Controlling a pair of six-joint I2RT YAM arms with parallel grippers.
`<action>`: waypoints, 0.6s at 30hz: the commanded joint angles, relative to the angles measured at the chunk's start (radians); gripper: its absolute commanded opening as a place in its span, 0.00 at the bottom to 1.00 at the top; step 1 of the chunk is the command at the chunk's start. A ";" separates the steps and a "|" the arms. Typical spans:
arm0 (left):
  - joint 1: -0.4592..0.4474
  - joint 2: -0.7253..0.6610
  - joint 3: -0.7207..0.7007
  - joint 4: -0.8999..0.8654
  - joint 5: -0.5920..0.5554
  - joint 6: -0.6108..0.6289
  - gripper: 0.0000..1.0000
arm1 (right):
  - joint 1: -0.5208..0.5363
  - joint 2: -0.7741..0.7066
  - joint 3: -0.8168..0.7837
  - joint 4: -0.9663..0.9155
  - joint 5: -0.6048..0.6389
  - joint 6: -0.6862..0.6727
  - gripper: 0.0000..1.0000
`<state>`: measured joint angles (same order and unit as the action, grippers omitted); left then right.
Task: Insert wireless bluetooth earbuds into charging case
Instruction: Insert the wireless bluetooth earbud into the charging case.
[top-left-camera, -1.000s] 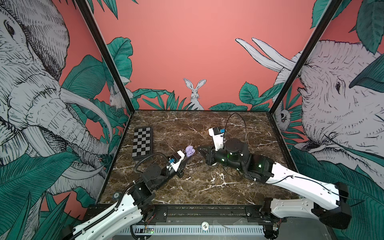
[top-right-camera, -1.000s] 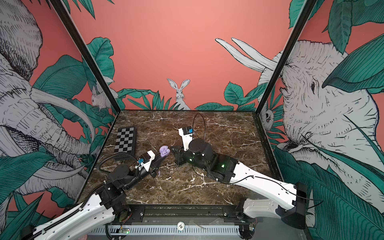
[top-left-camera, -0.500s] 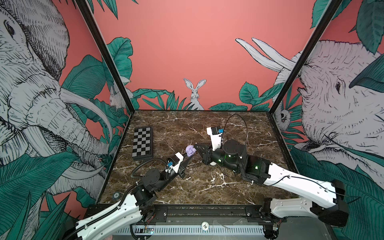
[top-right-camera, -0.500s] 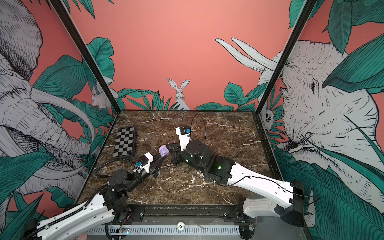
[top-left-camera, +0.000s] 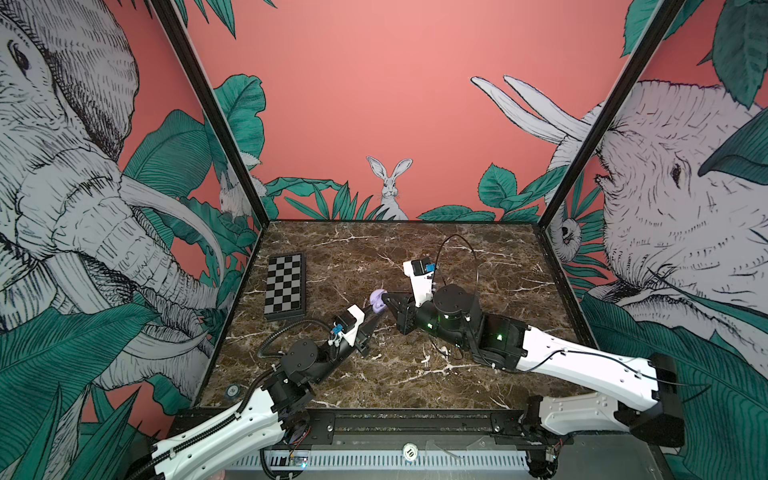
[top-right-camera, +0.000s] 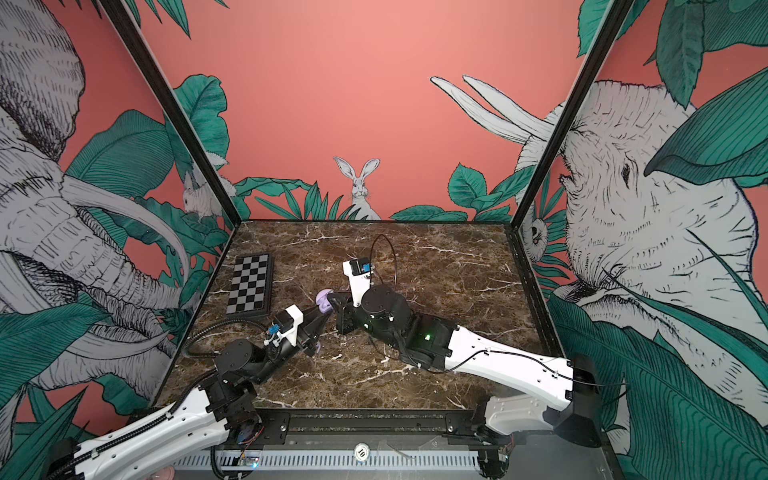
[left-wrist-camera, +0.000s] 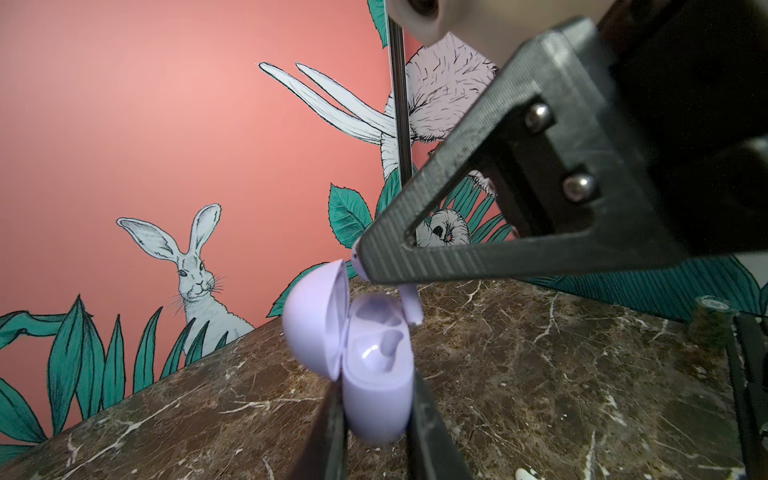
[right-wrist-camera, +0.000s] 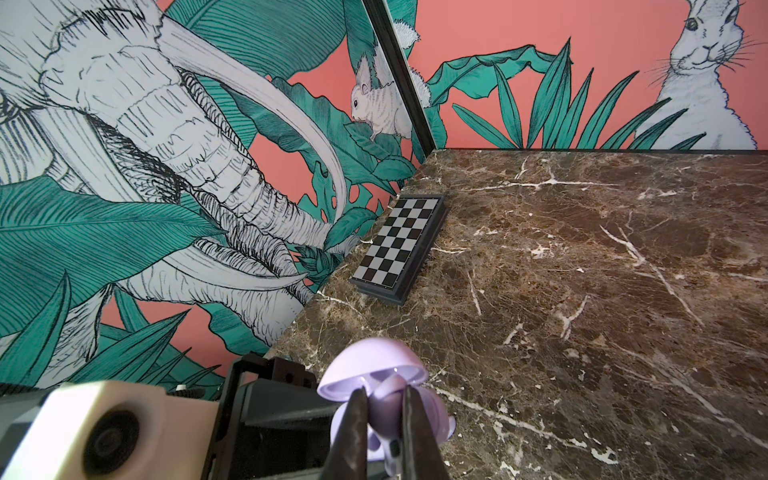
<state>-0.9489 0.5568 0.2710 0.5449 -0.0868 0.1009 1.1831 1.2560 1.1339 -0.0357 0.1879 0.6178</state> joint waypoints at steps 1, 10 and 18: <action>-0.008 -0.013 -0.015 0.023 0.011 0.001 0.00 | 0.012 0.002 -0.003 0.049 0.023 -0.017 0.00; -0.008 -0.008 -0.013 0.012 0.024 0.005 0.00 | 0.015 -0.008 0.023 0.038 0.046 -0.044 0.00; -0.008 -0.028 -0.017 0.017 0.018 -0.001 0.00 | 0.024 0.015 0.012 0.050 0.041 -0.041 0.00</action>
<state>-0.9531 0.5480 0.2703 0.5411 -0.0719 0.1013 1.1961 1.2579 1.1343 -0.0227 0.2150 0.5907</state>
